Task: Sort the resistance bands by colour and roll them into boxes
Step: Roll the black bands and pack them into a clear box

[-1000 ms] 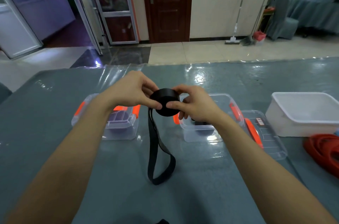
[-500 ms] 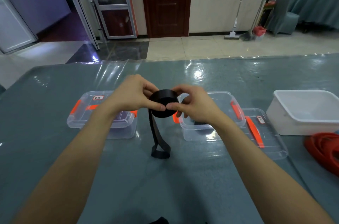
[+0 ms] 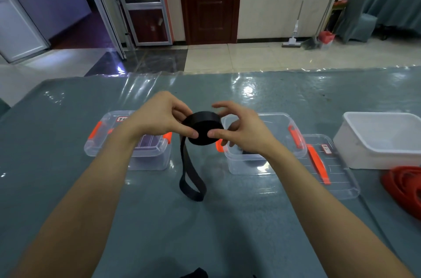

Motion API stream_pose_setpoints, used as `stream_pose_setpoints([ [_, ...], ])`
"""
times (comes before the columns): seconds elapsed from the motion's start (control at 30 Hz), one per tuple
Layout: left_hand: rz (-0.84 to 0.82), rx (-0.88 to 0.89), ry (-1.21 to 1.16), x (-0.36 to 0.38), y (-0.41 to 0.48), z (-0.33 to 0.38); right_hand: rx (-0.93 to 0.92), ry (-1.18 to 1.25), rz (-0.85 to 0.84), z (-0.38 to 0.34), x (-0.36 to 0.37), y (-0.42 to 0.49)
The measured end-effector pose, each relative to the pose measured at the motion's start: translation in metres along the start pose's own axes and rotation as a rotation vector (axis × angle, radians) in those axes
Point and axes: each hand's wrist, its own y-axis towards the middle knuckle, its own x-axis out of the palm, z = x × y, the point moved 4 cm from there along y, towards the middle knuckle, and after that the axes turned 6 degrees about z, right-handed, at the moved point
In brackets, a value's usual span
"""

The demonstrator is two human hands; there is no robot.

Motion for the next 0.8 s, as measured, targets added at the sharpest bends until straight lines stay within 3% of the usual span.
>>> stream_pose_setpoints([
  [0.13,-0.021,0.02,0.138,0.002,0.005,0.01,-0.078,-0.192,-0.028,-0.009,0.002,0.006],
  [0.37,0.165,0.037,-0.339,0.01,-0.005,-0.013,-0.004,0.335,0.148,0.002,-0.012,-0.001],
  [0.43,0.186,0.033,-0.344,0.01,-0.005,-0.015,0.013,0.375,0.096,0.005,-0.01,-0.002],
  [0.53,0.069,0.011,-0.153,0.005,-0.002,-0.009,0.044,0.207,-0.026,0.01,-0.007,-0.001],
  [0.63,-0.018,0.003,-0.028,0.003,0.002,-0.001,0.037,0.125,-0.013,0.011,-0.002,-0.001],
  [0.8,0.155,0.061,-0.338,0.002,0.001,0.002,0.024,0.468,0.137,0.01,-0.005,-0.003],
])
